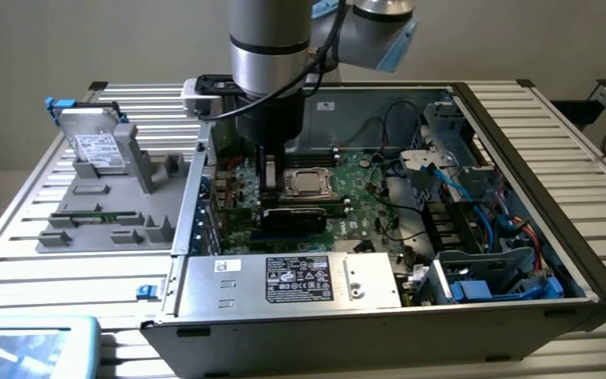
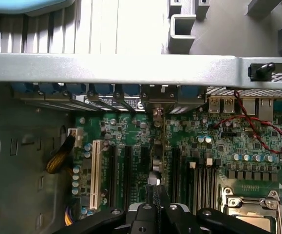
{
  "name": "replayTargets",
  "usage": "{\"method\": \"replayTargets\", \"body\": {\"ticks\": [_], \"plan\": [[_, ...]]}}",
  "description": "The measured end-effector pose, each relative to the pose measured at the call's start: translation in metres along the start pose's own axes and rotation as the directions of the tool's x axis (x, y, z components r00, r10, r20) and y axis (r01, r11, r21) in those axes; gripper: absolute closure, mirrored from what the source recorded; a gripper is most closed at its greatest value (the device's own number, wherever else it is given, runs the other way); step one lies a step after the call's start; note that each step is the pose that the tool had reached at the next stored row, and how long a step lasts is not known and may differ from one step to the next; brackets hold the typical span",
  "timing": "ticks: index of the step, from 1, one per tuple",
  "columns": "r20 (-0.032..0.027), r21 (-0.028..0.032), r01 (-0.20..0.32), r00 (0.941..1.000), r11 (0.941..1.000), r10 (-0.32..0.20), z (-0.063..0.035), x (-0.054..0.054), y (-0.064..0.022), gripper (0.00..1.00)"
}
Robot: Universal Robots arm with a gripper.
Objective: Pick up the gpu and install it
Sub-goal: 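Press down on the gpu until it lock into place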
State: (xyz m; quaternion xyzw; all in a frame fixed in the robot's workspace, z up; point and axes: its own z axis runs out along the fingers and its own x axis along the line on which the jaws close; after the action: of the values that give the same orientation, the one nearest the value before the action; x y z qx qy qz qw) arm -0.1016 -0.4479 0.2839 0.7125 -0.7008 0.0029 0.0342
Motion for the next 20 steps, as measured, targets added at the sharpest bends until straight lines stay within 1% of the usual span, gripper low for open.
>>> {"method": "replayTargets", "body": {"ticks": [4,8,11,13,15,20], "plan": [[0.0002,0.003,-0.003,1.0,1.0,0.003,0.0046,-0.003,0.0011,0.88],[0.0003,0.0071,-0.007,1.0,0.9999,0.007,0.0064,-0.006,0.0043,0.88],[0.0003,0.0135,-0.01,1.0,0.9999,0.01,0.0088,-0.006,0.0058,0.88],[0.0004,0.0155,-0.011,0.9999,0.9998,0.011,0.0109,-0.006,0.0062,0.88],[0.0004,0.0163,-0.012,0.9999,0.9998,0.012,0.0124,-0.006,0.0067,0.88],[0.0007,0.016,-0.021,0.9998,0.9997,0.021,0.0131,-0.006,0.0076,0.88]]}}
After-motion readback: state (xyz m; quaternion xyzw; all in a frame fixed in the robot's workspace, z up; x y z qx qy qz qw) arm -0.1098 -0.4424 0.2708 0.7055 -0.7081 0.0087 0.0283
